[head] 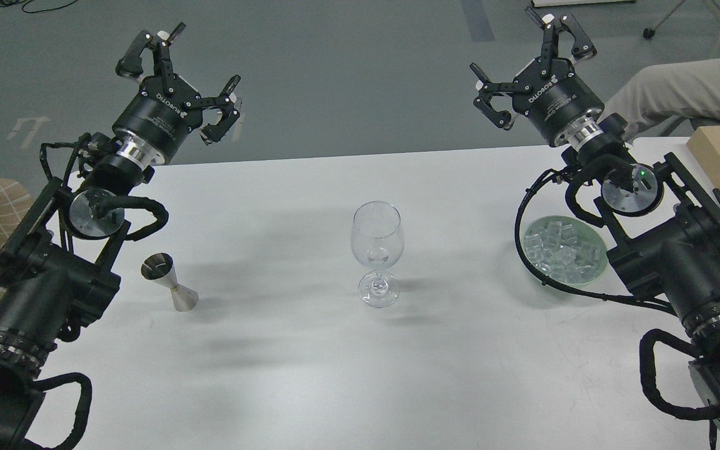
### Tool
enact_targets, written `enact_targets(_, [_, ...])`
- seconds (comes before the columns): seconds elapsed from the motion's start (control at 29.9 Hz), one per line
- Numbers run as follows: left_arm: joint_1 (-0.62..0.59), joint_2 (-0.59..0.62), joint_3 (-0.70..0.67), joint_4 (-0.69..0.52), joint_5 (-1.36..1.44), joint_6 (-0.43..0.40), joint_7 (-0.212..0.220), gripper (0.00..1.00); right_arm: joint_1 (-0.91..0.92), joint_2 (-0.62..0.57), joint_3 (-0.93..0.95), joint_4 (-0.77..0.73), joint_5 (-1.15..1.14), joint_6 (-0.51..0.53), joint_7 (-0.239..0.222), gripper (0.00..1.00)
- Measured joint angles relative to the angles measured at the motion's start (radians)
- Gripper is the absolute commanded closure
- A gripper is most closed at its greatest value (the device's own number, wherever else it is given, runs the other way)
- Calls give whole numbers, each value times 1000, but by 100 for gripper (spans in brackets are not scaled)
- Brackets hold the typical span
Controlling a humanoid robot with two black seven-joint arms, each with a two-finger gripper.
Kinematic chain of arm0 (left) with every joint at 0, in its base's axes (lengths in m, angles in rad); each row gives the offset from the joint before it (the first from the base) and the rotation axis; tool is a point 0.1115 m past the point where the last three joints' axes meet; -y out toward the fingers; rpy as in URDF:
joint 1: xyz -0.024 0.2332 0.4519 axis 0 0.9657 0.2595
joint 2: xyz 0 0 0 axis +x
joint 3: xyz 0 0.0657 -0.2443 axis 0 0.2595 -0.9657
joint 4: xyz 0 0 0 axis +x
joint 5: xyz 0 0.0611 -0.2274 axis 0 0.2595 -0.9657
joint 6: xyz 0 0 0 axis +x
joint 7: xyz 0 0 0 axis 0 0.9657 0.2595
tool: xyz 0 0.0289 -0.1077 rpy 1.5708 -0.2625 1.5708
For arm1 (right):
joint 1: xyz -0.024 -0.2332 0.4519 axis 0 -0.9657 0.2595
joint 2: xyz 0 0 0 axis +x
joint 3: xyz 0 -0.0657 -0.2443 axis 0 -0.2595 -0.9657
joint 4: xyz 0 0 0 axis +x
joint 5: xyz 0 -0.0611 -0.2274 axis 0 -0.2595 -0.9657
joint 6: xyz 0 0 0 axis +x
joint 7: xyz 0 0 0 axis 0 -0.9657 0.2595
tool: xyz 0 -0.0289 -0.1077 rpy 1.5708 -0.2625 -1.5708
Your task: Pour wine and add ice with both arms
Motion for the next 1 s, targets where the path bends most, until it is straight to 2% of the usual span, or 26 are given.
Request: enact_targets(1.0, [-1,-1,0,-3,-2,0,0,2,6,3,2,12,0,0,0,0])
